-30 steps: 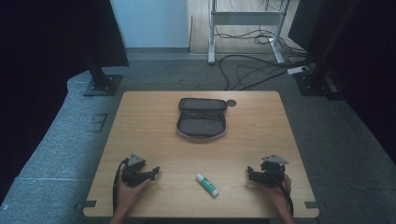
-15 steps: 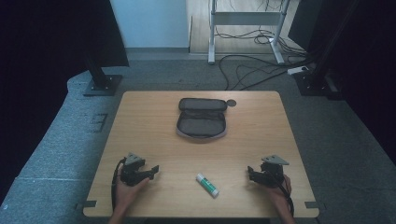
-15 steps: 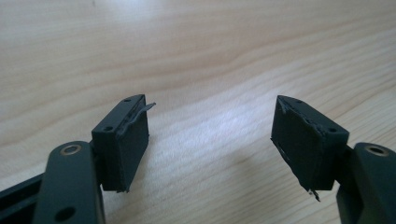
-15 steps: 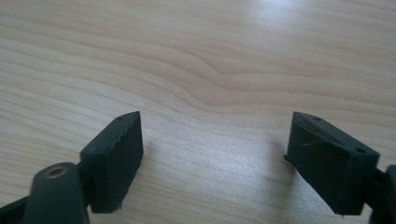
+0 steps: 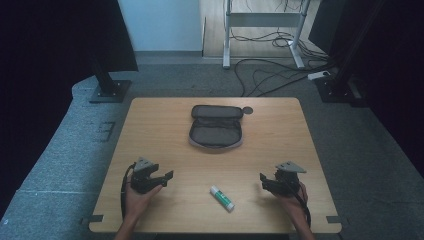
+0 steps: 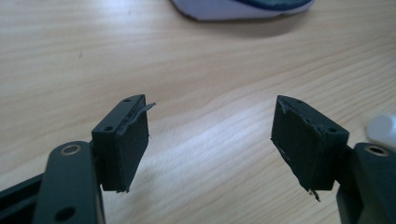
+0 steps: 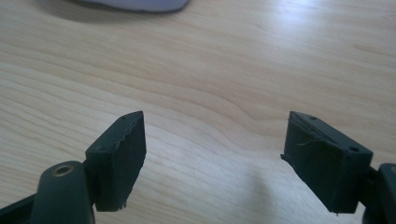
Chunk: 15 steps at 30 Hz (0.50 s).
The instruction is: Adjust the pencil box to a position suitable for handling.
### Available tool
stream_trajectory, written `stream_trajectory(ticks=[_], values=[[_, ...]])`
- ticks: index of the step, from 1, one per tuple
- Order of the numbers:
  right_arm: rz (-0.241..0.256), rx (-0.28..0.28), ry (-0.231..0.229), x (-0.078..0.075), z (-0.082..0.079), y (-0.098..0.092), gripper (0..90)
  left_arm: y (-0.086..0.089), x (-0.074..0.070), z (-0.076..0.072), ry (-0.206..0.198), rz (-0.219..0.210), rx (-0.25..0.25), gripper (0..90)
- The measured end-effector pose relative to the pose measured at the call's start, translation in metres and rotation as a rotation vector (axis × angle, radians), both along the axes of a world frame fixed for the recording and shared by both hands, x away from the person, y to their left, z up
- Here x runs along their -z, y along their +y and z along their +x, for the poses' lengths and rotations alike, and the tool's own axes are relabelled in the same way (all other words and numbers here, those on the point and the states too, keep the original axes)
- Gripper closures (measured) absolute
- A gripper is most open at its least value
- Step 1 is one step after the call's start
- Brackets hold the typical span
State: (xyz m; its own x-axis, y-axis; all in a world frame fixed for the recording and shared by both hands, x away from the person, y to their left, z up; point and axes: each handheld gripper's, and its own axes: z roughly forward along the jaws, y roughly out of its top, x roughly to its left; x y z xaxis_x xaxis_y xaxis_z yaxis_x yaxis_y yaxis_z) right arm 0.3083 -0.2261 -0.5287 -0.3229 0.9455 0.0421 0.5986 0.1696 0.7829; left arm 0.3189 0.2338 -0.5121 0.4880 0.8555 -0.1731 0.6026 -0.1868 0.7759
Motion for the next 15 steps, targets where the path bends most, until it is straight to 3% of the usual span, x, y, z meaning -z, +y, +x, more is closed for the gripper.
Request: stream_trajectory(ticks=[15], values=[[0.052,-0.027,-0.033,-0.023,0.017,0.011,23.4,-0.011,-0.017,0.020,-0.004,-0.012,0.023,28.5]])
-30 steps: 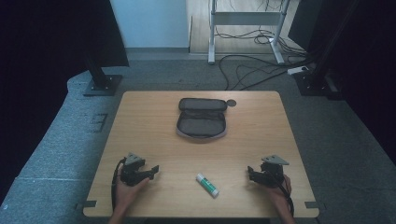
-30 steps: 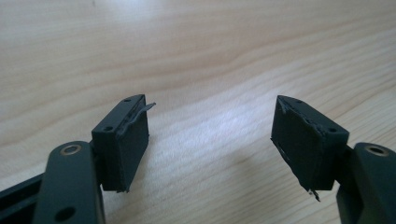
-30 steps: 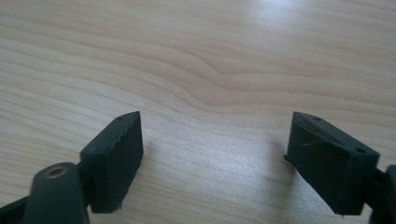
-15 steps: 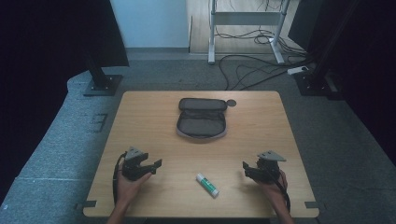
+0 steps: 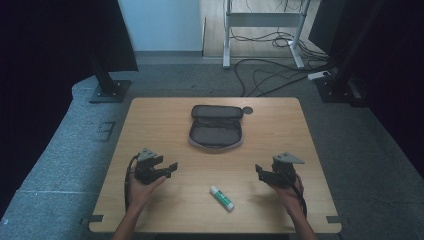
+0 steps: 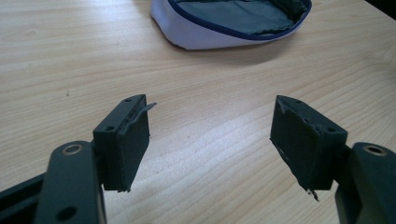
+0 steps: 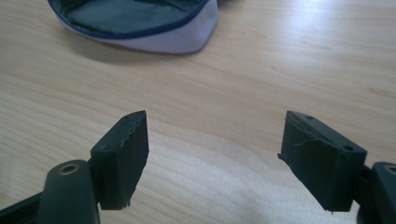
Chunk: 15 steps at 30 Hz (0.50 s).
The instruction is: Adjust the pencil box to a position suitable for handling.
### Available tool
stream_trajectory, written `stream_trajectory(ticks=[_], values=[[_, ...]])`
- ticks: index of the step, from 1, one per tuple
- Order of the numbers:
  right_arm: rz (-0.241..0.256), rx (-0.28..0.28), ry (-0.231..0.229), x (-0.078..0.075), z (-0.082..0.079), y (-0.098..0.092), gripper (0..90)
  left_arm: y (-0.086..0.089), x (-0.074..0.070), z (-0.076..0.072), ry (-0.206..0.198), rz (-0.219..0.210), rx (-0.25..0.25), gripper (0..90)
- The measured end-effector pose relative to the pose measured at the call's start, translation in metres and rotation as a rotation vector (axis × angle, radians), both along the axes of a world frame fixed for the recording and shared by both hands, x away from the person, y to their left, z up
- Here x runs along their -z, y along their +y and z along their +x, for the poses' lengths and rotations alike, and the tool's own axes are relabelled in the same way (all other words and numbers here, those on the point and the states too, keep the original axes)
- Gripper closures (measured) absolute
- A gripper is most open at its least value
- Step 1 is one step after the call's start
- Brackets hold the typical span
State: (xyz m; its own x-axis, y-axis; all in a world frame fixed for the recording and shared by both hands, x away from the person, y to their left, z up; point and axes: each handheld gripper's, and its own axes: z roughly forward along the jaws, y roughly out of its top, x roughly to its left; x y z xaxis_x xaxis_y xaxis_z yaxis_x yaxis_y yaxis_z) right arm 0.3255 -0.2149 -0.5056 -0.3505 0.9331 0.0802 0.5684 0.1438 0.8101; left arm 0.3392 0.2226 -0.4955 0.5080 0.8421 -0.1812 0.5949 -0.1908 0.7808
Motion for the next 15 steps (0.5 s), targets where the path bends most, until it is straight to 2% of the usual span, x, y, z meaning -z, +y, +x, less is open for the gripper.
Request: stream_trajectory(ticks=[5,15], values=[[0.012,-0.006,-0.008,-0.005,0.008,0.003,24.4,-0.004,-0.008,0.009,-0.014,0.011,-0.002,29.2],[0.020,-0.019,-0.017,-0.021,0.023,0.015,26.3,-0.016,-0.027,0.028,-0.027,0.005,0.001,29.5]])
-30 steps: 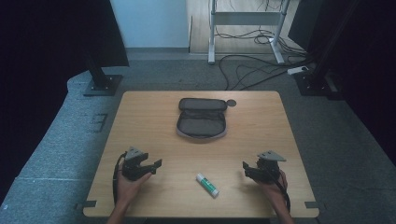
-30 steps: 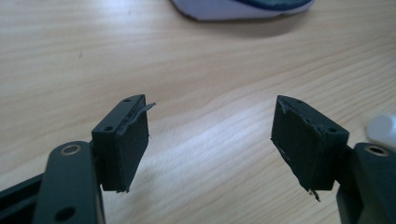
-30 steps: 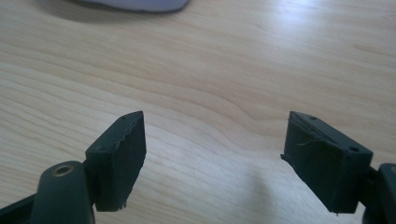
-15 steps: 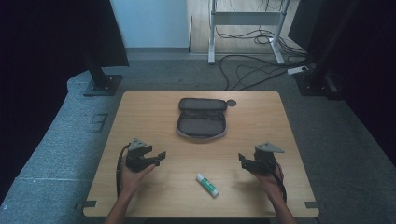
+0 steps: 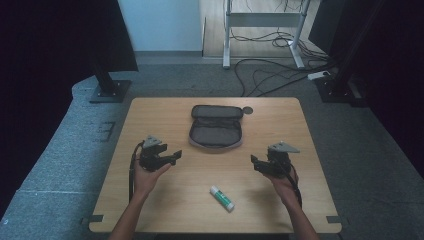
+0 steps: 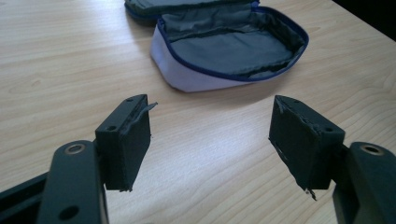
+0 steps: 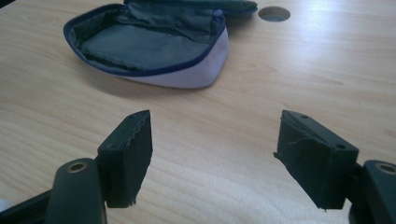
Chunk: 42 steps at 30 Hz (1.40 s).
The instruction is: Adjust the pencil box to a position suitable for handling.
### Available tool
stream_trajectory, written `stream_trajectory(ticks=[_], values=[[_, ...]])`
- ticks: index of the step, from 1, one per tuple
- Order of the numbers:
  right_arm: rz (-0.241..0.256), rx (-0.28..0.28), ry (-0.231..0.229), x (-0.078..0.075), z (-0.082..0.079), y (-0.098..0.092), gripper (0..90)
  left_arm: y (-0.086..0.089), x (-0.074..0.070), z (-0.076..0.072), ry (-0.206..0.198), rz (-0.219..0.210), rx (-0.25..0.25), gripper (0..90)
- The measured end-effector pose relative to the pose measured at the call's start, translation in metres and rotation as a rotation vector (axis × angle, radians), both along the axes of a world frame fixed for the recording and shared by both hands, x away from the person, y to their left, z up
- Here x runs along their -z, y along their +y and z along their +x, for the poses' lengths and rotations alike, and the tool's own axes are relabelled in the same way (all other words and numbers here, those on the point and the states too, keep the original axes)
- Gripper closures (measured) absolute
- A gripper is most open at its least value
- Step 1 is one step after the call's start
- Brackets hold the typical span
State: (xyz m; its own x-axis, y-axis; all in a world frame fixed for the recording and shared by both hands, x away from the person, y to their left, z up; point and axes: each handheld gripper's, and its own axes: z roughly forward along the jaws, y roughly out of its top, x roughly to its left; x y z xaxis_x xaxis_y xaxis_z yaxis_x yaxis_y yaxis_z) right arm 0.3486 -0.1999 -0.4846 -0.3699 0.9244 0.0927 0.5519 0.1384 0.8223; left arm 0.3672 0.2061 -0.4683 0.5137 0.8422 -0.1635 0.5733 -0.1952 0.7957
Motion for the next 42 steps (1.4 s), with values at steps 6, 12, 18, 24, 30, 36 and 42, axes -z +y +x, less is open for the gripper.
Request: stream_trajectory(ticks=[6,12,18,24,30,36,42], values=[[-0.001,-0.012,-0.006,-0.007,0.007,0.006,26.1,-0.004,-0.008,0.007,-0.001,-0.011,0.002,30.4],[-0.007,-0.015,-0.006,-0.015,0.015,0.011,26.0,-0.006,-0.014,0.014,-0.001,-0.025,-0.010,30.6],[-0.010,-0.023,-0.010,-0.022,0.022,0.017,26.2,-0.009,-0.017,0.020,-0.002,-0.036,-0.011,31.3],[-0.011,-0.020,-0.011,-0.022,0.030,0.023,26.2,-0.013,-0.020,0.027,0.002,-0.027,-0.015,31.5],[-0.010,-0.021,-0.004,-0.022,0.038,0.029,26.3,-0.015,-0.019,0.035,0.007,-0.014,-0.023,32.2],[-0.021,-0.025,0.001,-0.022,0.044,0.033,26.4,-0.017,-0.015,0.041,0.023,-0.003,-0.027,32.4],[-0.029,-0.025,0.007,-0.019,0.052,0.037,26.9,-0.020,-0.018,0.048,0.025,0.004,-0.022,32.4]])
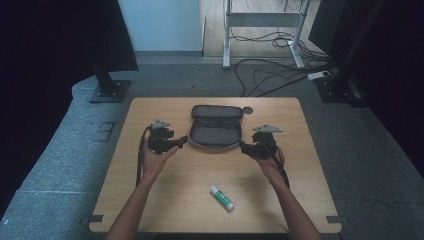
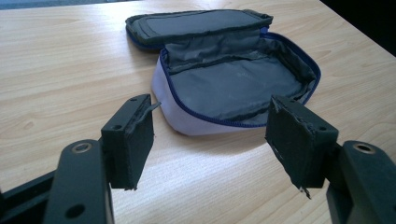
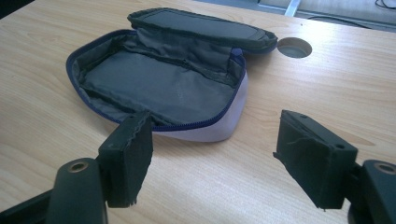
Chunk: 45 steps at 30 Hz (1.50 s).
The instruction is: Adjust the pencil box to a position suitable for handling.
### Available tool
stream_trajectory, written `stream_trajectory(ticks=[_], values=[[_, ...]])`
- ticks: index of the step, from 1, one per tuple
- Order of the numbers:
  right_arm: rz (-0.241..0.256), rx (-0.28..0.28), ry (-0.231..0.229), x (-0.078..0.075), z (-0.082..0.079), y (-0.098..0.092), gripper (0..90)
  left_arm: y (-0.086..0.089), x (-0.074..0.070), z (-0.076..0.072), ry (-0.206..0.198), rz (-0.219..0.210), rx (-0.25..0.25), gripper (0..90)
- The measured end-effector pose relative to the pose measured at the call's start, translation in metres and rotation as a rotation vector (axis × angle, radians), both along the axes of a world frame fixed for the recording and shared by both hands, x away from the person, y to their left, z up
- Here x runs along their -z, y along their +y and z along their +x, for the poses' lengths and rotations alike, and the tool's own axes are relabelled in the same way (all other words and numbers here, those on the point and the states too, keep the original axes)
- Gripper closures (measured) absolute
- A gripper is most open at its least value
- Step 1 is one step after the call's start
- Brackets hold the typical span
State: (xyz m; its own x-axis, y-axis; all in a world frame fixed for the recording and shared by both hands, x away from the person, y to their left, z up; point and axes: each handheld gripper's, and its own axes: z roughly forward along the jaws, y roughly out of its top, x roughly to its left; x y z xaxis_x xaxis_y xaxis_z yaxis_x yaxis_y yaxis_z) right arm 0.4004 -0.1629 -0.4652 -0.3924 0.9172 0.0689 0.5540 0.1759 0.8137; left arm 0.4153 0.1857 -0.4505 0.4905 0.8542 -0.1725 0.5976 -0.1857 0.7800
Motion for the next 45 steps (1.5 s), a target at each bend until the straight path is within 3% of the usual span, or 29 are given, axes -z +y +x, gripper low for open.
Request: stream_trajectory(ticks=[18,33,34,45], values=[[-0.012,0.015,0.029,0.012,0.023,0.006,29.3,-0.018,0.010,0.019,0.026,0.022,0.001,33.1],[-0.020,0.027,0.053,0.029,0.044,0.014,31.8,-0.027,0.021,0.051,0.051,0.053,-0.018,34.6],[-0.025,0.026,0.060,0.032,0.047,0.017,31.8,-0.025,0.025,0.057,0.069,0.058,-0.022,34.6],[-0.054,0.025,0.073,0.044,0.065,0.027,34.2,-0.032,0.043,0.072,0.099,0.072,-0.032,35.9]])
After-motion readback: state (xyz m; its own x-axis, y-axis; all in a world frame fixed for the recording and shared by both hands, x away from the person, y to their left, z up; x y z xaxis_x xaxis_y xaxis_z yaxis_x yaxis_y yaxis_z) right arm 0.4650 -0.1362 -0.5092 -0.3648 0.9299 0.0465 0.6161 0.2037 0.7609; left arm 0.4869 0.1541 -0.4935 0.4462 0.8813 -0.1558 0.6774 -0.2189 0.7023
